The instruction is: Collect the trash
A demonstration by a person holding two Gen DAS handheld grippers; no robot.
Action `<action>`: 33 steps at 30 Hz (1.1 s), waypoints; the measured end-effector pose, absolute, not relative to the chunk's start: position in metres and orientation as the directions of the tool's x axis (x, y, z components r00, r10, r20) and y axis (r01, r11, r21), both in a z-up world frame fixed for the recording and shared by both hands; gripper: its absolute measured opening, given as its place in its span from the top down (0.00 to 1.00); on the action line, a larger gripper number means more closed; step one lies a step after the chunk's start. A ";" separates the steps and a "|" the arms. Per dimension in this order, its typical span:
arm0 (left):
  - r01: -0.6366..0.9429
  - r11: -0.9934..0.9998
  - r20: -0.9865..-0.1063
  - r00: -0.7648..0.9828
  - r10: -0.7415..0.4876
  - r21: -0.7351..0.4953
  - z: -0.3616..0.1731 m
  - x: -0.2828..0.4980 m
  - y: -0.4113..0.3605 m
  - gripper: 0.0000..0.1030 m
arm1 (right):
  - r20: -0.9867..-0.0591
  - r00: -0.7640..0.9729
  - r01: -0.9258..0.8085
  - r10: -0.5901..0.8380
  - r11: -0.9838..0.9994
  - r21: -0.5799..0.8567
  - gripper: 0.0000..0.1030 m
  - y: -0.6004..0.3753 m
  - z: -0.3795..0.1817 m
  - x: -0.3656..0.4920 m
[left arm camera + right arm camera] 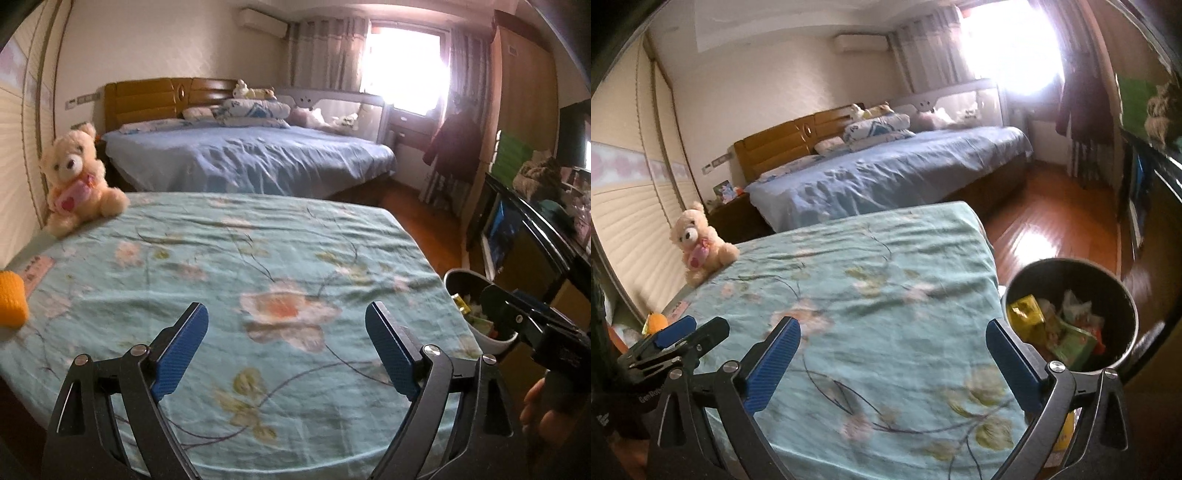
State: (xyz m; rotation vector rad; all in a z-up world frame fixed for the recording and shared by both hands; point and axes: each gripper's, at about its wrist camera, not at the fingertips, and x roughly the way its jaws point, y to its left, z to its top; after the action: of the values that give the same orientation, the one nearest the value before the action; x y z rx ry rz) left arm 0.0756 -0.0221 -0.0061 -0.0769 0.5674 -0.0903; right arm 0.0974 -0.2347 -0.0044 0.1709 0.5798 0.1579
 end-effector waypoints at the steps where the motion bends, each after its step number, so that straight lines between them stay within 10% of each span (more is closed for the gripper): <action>1: 0.060 0.994 -0.527 0.844 -0.099 -0.091 -0.003 0.075 -0.022 0.12 | -0.523 0.829 -0.104 0.196 0.974 0.199 0.01 -0.233 -0.002 0.097; 33: -0.010 1.000 -0.431 0.902 0.022 0.029 0.016 0.061 -0.038 0.04 | -0.372 0.926 -0.029 0.060 0.996 0.090 0.00 -0.242 0.006 0.079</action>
State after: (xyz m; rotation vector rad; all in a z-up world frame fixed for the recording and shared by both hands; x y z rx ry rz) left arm 0.0614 -0.0375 0.0161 0.0260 0.4461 0.0167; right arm 0.0791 -0.2415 0.0063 0.0830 0.3835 0.0457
